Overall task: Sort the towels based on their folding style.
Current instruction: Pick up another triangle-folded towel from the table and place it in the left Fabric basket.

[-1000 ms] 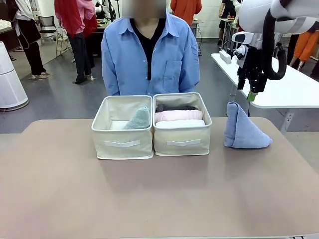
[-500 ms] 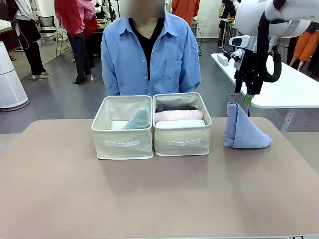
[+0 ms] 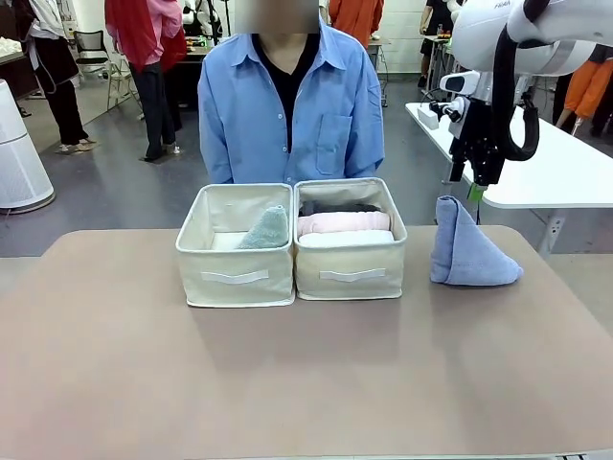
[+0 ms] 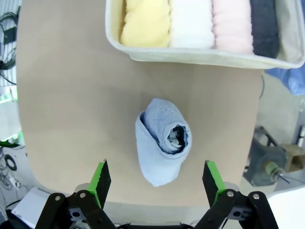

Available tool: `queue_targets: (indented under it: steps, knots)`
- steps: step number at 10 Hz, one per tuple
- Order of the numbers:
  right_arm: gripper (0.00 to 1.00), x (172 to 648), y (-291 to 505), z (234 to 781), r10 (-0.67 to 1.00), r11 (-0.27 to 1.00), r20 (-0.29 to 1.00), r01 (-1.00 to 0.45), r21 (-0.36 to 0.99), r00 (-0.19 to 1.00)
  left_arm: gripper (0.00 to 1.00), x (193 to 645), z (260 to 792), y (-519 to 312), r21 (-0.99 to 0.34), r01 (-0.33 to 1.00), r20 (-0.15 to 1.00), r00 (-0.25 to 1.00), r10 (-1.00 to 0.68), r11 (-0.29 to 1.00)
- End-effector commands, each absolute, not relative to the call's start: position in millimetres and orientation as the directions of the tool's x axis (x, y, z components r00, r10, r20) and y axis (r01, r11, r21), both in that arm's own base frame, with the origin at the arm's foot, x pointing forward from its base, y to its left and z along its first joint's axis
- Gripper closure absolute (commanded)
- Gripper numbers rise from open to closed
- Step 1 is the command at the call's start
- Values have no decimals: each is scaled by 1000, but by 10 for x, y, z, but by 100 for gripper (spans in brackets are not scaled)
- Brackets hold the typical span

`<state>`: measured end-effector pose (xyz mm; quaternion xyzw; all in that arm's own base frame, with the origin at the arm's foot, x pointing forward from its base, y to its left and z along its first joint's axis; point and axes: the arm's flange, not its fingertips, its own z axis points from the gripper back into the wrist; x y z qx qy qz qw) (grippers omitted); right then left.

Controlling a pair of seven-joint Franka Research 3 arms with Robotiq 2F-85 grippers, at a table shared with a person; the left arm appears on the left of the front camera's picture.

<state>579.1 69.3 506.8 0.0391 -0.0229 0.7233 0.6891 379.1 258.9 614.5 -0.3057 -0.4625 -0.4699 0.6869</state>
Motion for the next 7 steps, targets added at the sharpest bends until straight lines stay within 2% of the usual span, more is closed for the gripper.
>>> queue_targets:
  steps: [1, 7]
  knots:
    - [0, 6057, 633, 4959, 990, -45, 137, -997, 69, -35, 0, 3782, 6141, 2581, 33, 926, 931, 108, -348, 376]
    - [0, 6292, 690, 4625, 986, -73, 159, -978, 198, -42, 0, 3782, 6141, 2581, 33, 926, 931, 108, -348, 376]
